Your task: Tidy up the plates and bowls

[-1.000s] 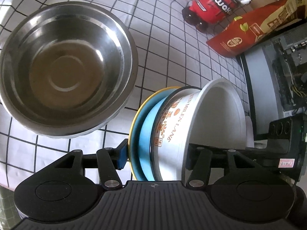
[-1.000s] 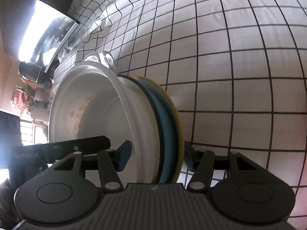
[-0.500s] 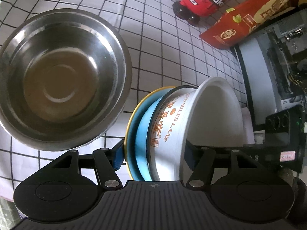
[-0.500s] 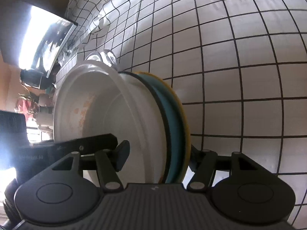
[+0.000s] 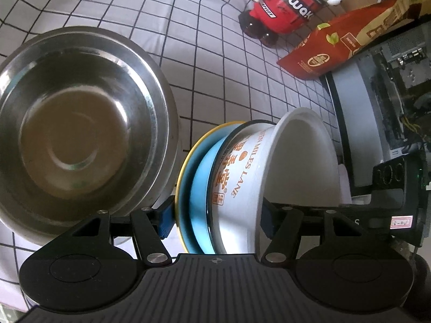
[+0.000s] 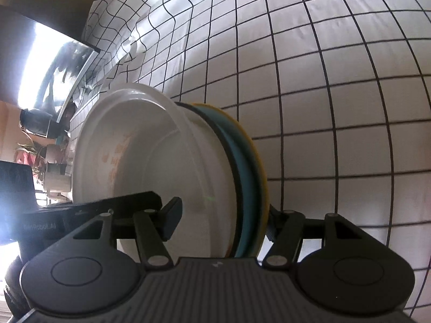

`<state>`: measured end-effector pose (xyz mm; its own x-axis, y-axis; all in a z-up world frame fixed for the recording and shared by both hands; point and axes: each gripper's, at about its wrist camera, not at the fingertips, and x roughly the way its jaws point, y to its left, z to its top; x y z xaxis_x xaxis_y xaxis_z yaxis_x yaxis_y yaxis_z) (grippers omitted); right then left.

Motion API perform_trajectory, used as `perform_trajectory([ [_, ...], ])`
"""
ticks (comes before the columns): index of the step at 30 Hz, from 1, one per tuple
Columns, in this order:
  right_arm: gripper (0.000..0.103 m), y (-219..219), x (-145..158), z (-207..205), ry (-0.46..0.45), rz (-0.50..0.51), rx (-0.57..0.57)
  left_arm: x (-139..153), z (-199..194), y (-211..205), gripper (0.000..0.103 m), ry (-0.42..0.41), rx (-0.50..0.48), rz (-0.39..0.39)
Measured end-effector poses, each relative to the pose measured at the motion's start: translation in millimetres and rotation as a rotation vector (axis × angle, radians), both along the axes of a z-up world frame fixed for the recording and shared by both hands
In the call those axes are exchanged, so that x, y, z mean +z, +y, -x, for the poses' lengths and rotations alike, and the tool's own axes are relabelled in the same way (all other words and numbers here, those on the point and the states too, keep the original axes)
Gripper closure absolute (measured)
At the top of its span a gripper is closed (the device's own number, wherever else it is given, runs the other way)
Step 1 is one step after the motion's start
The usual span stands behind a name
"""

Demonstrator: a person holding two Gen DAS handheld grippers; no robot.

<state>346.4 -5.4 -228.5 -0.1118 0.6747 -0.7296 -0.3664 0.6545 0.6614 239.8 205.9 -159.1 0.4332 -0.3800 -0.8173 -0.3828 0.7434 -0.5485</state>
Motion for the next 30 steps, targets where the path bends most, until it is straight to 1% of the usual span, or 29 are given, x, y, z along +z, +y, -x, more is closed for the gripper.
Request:
perform_trajectory([
  [3,0.041,1,1,0,-0.011,0.002,0.02,-1,-1,2,0.037,0.004,0.003,0.012],
  [5,0.041,2,2,0,-0.025,0.007,0.03,0,-2,0,0.032,0.004,0.0,0.011],
  [9,0.041,3,2,1,-0.028,0.017,0.027,2,-6,-7,0.028,0.007,-0.013,-0.013],
  [11,0.041,3,2,0,-0.024,0.018,0.022,3,-8,-11,0.028,0.011,-0.024,-0.038],
  [15,0.04,4,1,0,-0.022,0.008,0.033,4,-8,-14,0.028,0.012,-0.031,-0.058],
  [18,0.04,3,2,-1,-0.02,0.016,0.046,5,-7,-17,0.028,0.02,-0.033,-0.055],
  [21,0.04,-4,2,0,-0.013,0.028,0.057,4,-7,-24,0.028,0.029,-0.054,-0.034],
  [23,0.04,-10,3,3,-0.027,0.033,0.07,4,-6,-30,0.028,0.021,-0.075,-0.043],
  [26,0.04,-18,1,5,-0.022,0.031,0.068,7,-6,-36,0.028,0.003,-0.093,-0.077],
  [30,0.039,-18,2,10,-0.048,0.03,0.065,6,-4,-34,0.028,-0.008,-0.075,-0.067],
])
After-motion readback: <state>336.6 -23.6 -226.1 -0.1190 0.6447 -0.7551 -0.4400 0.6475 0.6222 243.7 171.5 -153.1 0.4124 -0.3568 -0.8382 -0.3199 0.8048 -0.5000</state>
